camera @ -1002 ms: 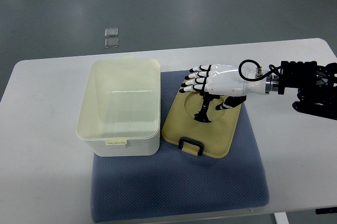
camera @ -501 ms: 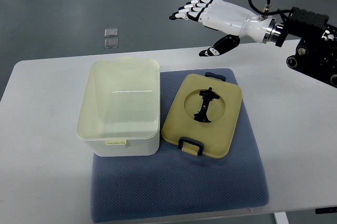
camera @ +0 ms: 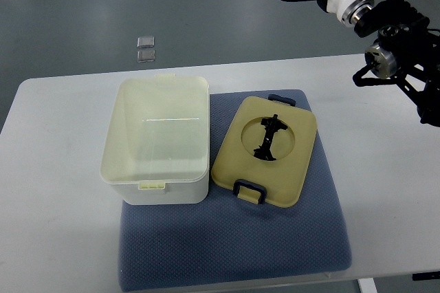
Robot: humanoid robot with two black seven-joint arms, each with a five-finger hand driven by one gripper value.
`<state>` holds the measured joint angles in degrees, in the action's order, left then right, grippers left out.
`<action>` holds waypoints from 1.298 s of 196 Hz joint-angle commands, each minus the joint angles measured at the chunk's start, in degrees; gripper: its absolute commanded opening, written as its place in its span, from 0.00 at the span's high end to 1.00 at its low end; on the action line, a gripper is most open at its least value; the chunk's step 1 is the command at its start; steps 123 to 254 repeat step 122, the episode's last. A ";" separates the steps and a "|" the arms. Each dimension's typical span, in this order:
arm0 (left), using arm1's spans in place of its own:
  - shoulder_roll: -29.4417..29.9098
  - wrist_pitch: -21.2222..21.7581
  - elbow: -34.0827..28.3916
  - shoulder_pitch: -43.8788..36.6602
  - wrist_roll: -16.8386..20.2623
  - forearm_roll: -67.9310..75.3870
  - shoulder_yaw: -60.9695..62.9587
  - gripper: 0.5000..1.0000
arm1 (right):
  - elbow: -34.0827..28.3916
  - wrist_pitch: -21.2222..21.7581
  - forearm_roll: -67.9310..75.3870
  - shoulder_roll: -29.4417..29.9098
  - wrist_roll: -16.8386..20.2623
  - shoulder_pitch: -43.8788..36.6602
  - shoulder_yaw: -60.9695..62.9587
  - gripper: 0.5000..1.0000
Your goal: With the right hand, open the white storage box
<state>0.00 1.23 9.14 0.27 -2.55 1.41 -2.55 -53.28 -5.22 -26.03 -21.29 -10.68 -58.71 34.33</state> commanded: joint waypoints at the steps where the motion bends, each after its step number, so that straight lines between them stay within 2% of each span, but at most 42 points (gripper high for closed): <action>1: 0.00 0.00 0.00 0.00 0.00 0.00 0.00 0.00 | 0.11 -0.76 7.66 0.11 1.10 0.70 -0.23 0.14; 32: 0.00 0.00 0.00 0.00 0.00 0.00 0.00 0.00 | 0.46 -0.76 11.79 2.40 0.40 3.16 -0.06 0.14; 121: 0.00 0.00 0.00 0.00 0.00 0.00 0.00 0.00 | 2.04 -0.14 11.62 3.63 0.57 6.94 -0.41 0.14; 254: 0.00 0.00 0.00 0.00 0.00 0.00 0.00 0.00 | 2.04 -0.14 11.62 3.63 0.58 6.94 -0.41 0.14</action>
